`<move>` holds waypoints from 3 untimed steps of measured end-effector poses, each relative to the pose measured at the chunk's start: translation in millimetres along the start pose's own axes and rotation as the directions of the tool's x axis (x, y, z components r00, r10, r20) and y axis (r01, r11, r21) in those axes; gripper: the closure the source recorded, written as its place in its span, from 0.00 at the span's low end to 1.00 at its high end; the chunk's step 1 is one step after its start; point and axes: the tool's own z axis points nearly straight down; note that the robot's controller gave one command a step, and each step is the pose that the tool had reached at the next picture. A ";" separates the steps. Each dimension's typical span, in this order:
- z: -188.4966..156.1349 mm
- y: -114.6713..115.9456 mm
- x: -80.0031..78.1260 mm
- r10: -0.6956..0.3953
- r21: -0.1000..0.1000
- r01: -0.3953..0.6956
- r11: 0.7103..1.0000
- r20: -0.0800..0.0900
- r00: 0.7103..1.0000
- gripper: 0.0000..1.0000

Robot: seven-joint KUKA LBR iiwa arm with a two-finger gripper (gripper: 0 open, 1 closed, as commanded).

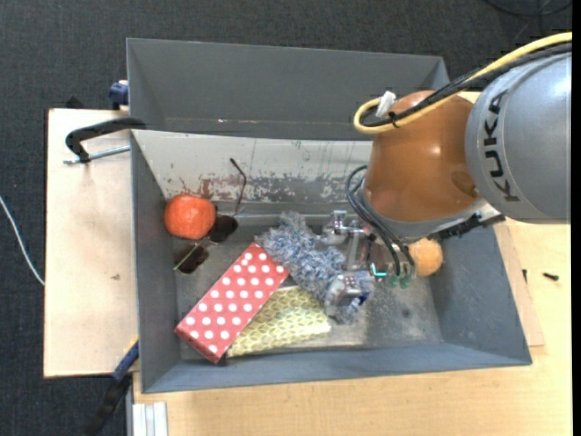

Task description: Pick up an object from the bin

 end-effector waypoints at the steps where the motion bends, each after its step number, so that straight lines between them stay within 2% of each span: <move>1: -3.3 -0.3 -1.7 0.001 0.000 -0.001 1.000 0.007 1.000 0.00; 2: 54.9 -31.7 -42.6 0.039 -0.002 -0.039 0.999 0.015 0.999 0.00; 3: 102.1 -31.0 -57.6 0.280 -0.001 -0.280 0.960 0.004 0.960 0.00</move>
Offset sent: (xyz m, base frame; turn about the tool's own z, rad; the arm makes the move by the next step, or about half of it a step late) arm 0.0738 -0.0625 -0.1154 0.0767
